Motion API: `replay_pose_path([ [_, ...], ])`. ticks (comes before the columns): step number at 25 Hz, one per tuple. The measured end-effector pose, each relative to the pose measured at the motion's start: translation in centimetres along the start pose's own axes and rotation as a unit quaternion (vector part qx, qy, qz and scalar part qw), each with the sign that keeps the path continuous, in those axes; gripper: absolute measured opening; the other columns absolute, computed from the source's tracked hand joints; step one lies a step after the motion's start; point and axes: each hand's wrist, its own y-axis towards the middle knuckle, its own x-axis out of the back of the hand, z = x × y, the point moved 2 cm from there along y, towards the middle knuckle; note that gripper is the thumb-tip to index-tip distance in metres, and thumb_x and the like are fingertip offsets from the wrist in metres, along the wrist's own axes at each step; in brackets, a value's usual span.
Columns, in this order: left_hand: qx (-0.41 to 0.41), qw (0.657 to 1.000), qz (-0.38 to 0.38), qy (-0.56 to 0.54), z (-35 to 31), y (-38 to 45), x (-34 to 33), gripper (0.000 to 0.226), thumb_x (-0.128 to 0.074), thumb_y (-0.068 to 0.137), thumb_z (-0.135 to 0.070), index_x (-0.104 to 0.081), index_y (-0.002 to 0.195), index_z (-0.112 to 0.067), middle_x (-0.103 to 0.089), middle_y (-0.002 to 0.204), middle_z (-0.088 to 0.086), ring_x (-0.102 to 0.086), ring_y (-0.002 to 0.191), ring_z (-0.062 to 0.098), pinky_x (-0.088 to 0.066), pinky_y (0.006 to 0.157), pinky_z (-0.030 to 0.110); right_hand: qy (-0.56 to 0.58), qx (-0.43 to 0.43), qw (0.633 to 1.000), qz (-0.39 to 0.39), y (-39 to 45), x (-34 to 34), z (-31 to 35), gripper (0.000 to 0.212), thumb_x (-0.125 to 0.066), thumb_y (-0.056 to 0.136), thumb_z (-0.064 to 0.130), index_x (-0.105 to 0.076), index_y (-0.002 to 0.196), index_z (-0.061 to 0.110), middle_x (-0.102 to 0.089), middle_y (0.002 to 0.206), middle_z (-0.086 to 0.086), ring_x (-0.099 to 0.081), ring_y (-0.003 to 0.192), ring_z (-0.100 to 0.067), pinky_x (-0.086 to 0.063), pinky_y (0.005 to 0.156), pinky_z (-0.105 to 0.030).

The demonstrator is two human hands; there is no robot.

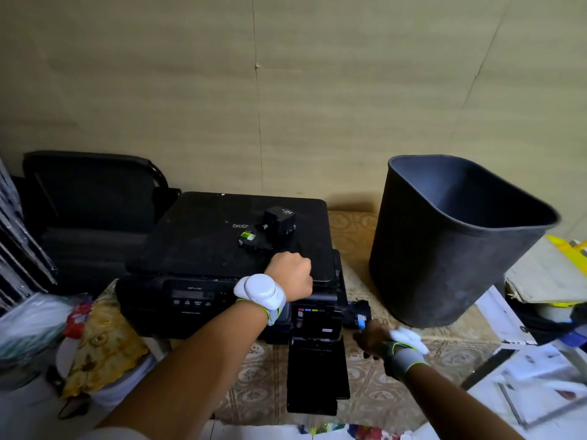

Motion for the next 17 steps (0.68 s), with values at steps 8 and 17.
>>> replay_pose_path([
  [8, -0.015, 1.000, -0.002, 0.019, 0.5, -0.3, -0.5, 0.033, -0.041, 0.093, -0.020, -0.067, 0.105, -0.003, -0.068, 0.114, 0.018, -0.063, 0.107, 0.036, -0.049, 0.085, 0.037, -0.027, 0.094, 0.995, 0.004, -11.2, 1.5, 7.5, 0.069, -0.046, 0.064, 0.060, -0.064, 0.112, 0.014, -0.066, 0.121, -0.011, -0.062, 0.113, -0.030, -0.051, 0.095, -0.039],
  [17, -0.031, 0.999, 0.007, 0.012, 1.0, -0.1, -0.7, 0.032, -0.043, 0.092, -0.017, -0.066, 0.108, -0.002, -0.067, 0.117, 0.020, -0.062, 0.110, 0.037, -0.049, 0.088, 0.038, 0.102, 0.082, 0.991, -0.012, -12.3, -0.1, 11.1, 0.060, -0.038, 0.096, 0.048, -0.052, 0.128, 0.000, -0.054, 0.134, -0.023, -0.051, 0.125, -0.036, -0.040, 0.101, -0.033],
])
